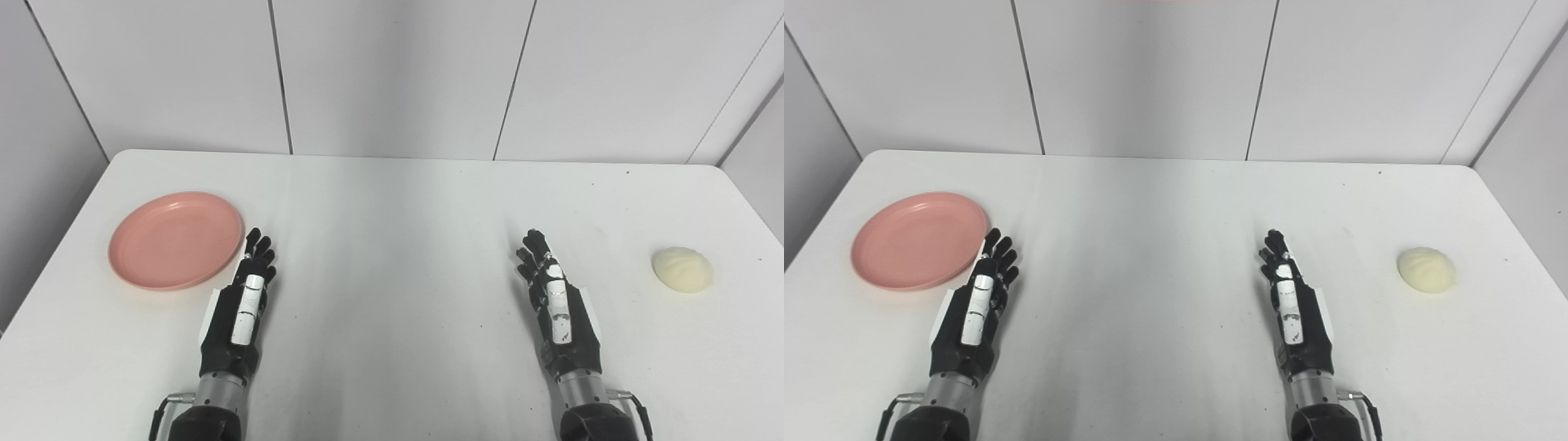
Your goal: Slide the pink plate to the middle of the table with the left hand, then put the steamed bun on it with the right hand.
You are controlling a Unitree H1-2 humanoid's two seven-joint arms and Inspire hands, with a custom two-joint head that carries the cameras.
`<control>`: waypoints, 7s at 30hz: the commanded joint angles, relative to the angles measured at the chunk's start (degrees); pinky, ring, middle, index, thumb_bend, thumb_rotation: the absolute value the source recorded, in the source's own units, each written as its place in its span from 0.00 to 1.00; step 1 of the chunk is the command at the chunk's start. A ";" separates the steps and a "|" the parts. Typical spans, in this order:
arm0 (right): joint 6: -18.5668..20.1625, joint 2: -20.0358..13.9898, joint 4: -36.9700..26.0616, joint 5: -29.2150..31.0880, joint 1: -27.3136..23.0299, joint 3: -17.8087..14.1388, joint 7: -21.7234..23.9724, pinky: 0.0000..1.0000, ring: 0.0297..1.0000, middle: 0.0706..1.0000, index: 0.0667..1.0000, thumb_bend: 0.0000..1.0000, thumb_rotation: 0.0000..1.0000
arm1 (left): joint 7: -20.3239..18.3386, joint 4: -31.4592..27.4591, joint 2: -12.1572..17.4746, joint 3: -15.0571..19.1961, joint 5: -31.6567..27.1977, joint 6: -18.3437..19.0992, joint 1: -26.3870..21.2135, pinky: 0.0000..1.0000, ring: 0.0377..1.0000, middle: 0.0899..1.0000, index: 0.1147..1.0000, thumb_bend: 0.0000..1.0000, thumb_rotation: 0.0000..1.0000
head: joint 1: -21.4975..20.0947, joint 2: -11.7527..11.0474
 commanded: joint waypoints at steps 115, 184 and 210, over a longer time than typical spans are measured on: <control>-4.80 -1.78 8.90 1.38 -2.17 -0.93 4.43 0.90 0.92 0.94 0.96 0.78 1.00 | 2.75 28.86 22.68 19.22 -6.11 -8.12 -34.88 0.83 0.91 0.90 0.88 0.89 0.94 | 6.65 -8.45; -0.57 -1.35 4.67 0.84 -1.03 0.36 3.25 0.86 0.90 0.94 0.95 0.80 1.00 | -8.43 50.24 11.33 11.48 -11.79 -14.13 -31.68 0.78 0.88 0.88 0.92 0.89 0.84 | 3.62 -5.80; 2.07 0.44 2.19 -1.75 -0.69 2.19 1.63 0.85 0.90 0.95 0.96 0.80 1.00 | -8.94 41.01 2.35 3.96 -7.48 -6.22 -29.33 0.83 0.89 0.90 0.94 0.83 0.91 | -1.51 -5.17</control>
